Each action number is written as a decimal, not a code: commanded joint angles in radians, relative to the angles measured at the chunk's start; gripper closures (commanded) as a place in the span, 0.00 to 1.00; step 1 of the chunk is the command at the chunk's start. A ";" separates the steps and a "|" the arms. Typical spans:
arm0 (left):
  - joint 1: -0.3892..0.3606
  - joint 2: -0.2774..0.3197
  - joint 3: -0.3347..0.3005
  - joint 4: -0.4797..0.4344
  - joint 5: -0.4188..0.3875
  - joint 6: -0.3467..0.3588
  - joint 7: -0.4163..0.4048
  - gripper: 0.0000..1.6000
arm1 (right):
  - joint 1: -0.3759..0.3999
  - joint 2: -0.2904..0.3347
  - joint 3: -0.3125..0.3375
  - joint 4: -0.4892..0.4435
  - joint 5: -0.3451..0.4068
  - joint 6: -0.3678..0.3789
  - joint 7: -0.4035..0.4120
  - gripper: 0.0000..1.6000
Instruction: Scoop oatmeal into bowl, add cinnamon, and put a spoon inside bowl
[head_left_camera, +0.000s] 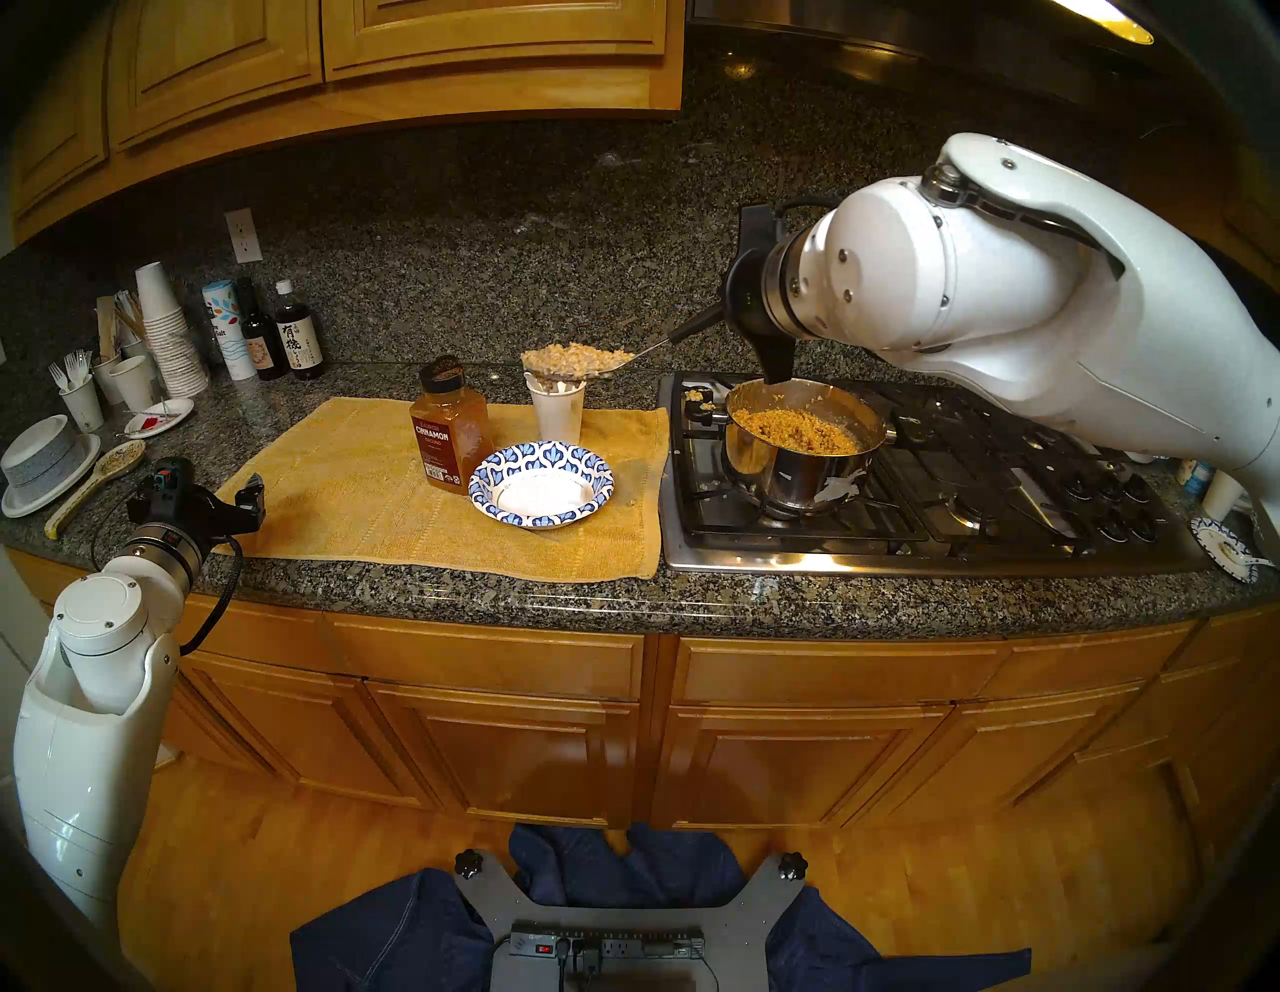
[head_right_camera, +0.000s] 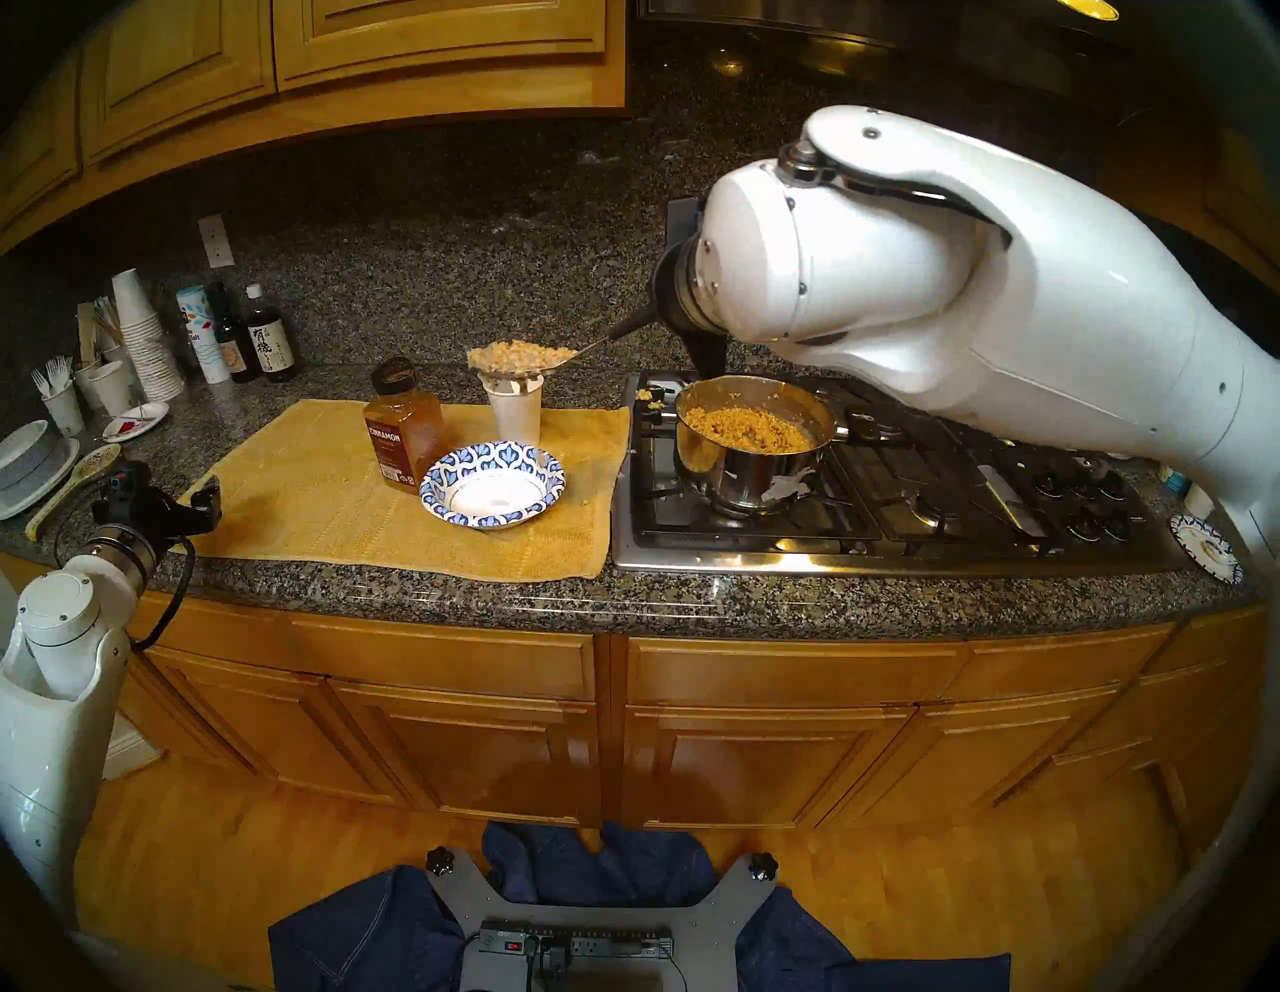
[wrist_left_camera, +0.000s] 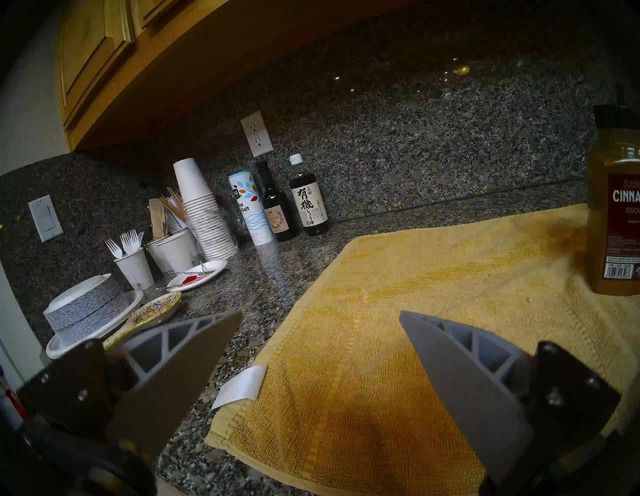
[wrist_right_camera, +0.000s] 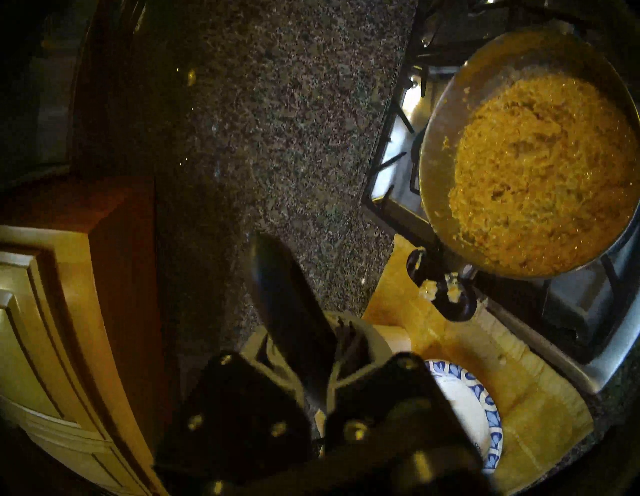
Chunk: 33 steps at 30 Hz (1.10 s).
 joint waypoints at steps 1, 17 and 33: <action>-0.017 0.012 -0.018 -0.022 0.002 -0.011 0.001 0.00 | 0.022 -0.073 0.021 0.025 -0.004 0.001 -0.007 1.00; -0.017 0.012 -0.017 -0.022 0.002 -0.011 0.001 0.00 | 0.053 -0.145 -0.042 0.074 -0.032 0.001 -0.042 1.00; -0.017 0.012 -0.017 -0.022 0.002 -0.010 0.002 0.00 | 0.176 -0.232 -0.220 0.113 -0.135 0.001 -0.080 1.00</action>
